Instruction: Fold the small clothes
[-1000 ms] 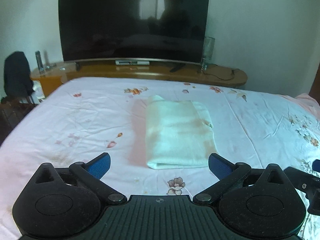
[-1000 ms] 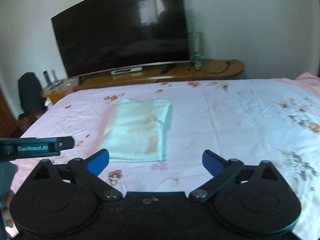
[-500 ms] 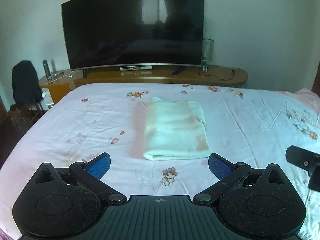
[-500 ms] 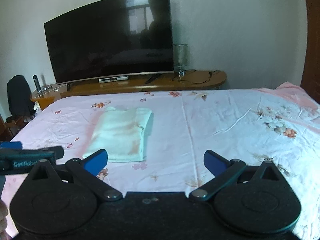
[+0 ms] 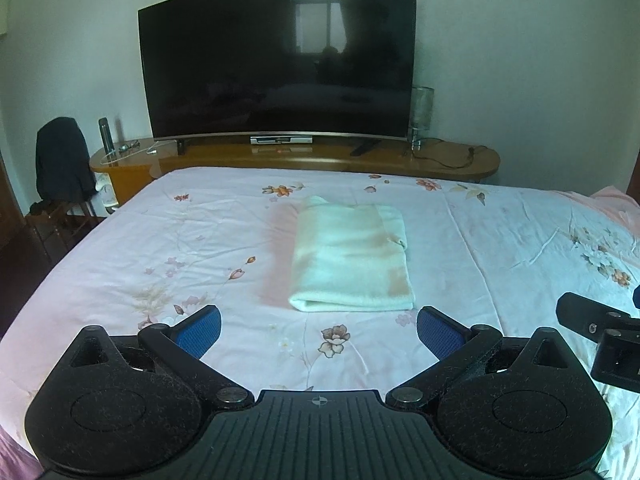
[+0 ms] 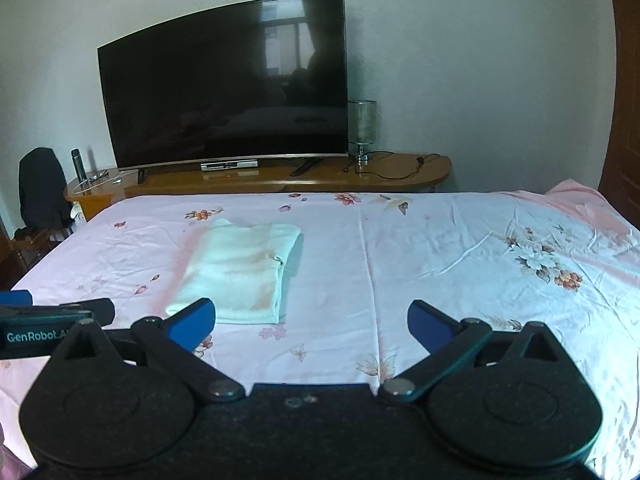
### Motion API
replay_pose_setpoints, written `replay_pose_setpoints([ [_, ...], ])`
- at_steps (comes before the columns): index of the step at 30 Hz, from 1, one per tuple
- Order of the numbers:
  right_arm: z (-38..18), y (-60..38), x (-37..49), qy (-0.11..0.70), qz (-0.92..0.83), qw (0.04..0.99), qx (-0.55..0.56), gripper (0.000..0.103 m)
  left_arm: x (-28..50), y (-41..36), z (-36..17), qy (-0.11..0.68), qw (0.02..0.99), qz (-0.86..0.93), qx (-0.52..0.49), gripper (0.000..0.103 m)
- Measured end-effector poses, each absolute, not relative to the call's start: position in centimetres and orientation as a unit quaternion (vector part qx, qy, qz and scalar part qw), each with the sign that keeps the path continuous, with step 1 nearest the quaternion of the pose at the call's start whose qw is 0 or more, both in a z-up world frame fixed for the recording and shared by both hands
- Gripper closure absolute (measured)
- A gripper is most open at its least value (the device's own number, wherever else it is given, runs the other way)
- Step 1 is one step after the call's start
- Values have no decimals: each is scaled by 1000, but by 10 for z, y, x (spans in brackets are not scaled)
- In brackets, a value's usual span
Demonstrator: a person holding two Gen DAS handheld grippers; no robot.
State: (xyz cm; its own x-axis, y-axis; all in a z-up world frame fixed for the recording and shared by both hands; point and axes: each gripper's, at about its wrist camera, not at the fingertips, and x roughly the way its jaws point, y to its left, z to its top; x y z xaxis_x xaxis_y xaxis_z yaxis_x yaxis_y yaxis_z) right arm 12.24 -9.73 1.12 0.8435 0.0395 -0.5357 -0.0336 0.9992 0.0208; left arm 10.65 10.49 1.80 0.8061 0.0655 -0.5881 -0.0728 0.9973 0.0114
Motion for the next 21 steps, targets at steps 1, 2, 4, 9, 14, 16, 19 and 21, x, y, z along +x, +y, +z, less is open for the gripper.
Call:
replay_pose_setpoints([
  [1,12,-98,123,279,21,960,5,1,106,103,19,310,950,37,0,0],
  [2,11,-98,122,279,22,960,4,1,105,101,19,312,949,39,5,0],
  [4,11,-98,121,279,22,960,5,1,103,98,21,317,948,38,9,0],
  [9,12,-99,118,275,21,961,9,1,97,99,21,305,951,35,-22,0],
  [14,12,-101,119,275,21,961,8,1,91,102,21,295,954,36,-30,0],
  [16,13,-101,118,275,19,961,11,1,92,105,20,297,953,52,-39,0],
  [19,13,-102,119,275,16,961,14,1,91,100,22,278,955,103,-1,0],
  [21,12,-103,119,275,13,961,16,1,91,96,23,281,955,96,13,0],
])
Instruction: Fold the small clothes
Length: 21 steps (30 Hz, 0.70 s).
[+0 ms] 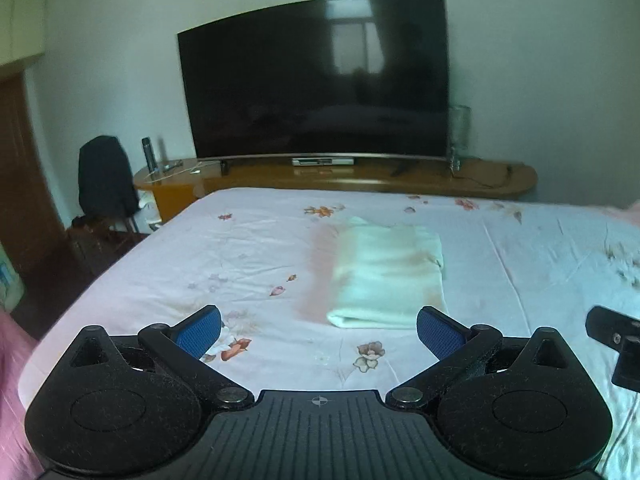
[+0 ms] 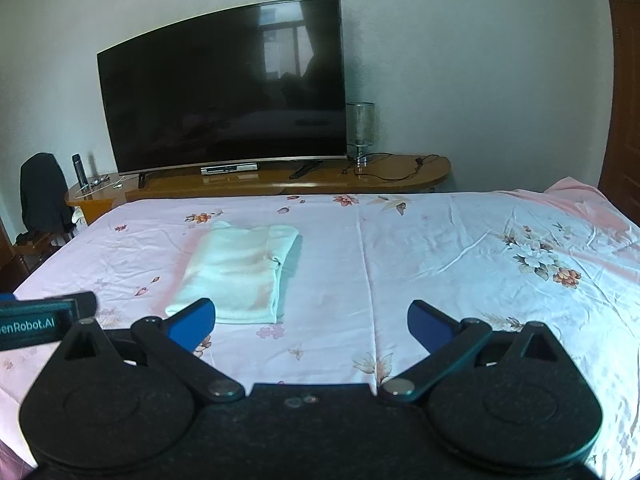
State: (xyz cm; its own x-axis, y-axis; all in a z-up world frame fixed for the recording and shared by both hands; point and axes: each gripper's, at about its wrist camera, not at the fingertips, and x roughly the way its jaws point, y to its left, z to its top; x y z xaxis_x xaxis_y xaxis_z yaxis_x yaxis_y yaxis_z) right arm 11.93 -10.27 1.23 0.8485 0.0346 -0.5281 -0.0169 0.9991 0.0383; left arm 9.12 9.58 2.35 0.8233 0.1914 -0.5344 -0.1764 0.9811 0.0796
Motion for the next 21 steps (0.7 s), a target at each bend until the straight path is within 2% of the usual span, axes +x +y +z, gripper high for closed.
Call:
replay_pose_setpoints([
  [21,8,-101,121,276,13,961,18,1,96,86,34,283,956,77,28,0],
])
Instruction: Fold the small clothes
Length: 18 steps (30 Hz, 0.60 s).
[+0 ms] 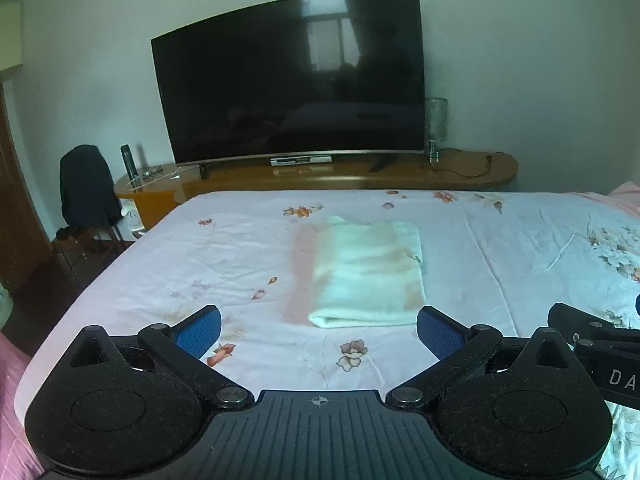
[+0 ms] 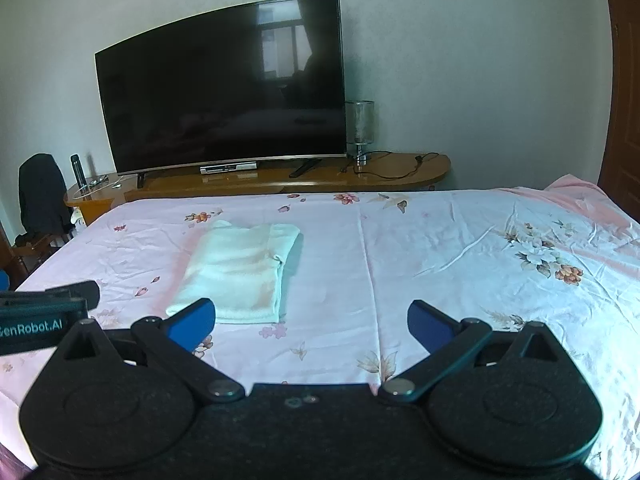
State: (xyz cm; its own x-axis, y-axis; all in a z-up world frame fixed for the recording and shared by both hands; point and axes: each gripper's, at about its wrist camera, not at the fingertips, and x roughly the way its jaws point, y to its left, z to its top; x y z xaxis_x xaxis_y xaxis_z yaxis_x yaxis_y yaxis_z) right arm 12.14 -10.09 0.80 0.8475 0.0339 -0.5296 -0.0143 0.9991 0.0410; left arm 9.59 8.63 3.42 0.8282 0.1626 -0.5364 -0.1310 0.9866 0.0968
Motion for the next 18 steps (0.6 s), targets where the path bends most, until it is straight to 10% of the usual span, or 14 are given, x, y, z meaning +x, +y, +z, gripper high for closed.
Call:
replay_pose_setpoints([
  [18,4,-94,129,282,3,959,13,1,108,87,30,290,955,61,13,0],
])
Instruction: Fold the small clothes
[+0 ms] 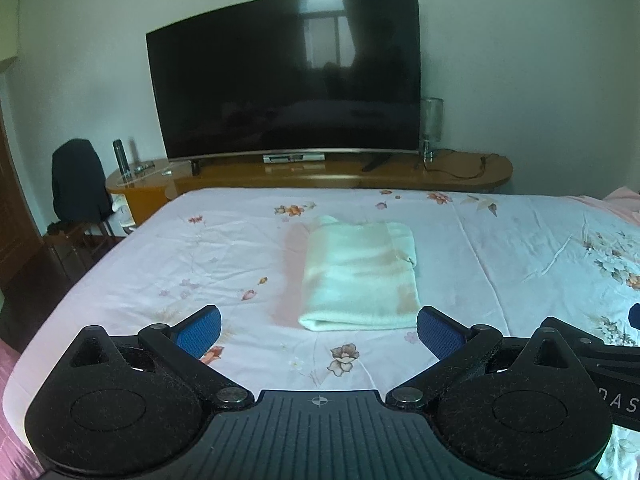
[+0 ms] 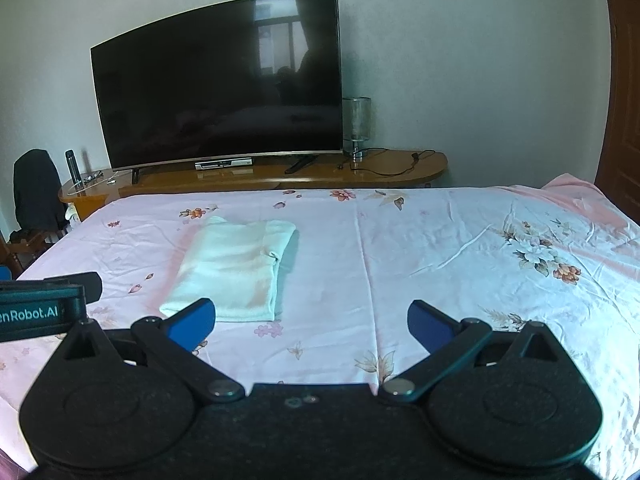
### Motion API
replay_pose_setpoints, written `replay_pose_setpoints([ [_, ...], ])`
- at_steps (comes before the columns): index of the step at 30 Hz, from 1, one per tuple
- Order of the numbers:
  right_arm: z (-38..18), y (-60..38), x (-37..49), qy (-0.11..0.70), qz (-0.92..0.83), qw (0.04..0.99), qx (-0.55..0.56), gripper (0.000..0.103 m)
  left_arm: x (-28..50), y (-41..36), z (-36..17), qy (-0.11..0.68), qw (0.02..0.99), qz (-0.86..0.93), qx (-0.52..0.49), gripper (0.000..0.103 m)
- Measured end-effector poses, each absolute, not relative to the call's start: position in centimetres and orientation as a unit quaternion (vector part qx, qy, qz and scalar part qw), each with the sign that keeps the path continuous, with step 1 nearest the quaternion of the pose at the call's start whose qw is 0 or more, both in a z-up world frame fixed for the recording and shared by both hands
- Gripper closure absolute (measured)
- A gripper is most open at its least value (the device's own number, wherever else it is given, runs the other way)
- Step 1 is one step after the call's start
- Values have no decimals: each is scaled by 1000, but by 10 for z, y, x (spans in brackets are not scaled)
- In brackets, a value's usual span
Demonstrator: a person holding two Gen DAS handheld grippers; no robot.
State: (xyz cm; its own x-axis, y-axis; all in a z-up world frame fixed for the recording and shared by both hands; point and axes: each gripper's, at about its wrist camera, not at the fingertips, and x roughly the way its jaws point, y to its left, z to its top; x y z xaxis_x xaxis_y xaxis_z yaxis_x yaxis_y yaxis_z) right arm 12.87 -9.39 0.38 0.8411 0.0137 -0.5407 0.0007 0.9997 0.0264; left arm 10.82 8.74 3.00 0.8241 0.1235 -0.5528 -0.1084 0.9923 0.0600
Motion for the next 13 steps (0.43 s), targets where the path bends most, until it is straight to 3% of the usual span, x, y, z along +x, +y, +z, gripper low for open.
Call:
replay_pose_setpoints([
  [13,-2,-92,141,282,-10,959,17,1,136,85,21,309,950,35,12,0],
])
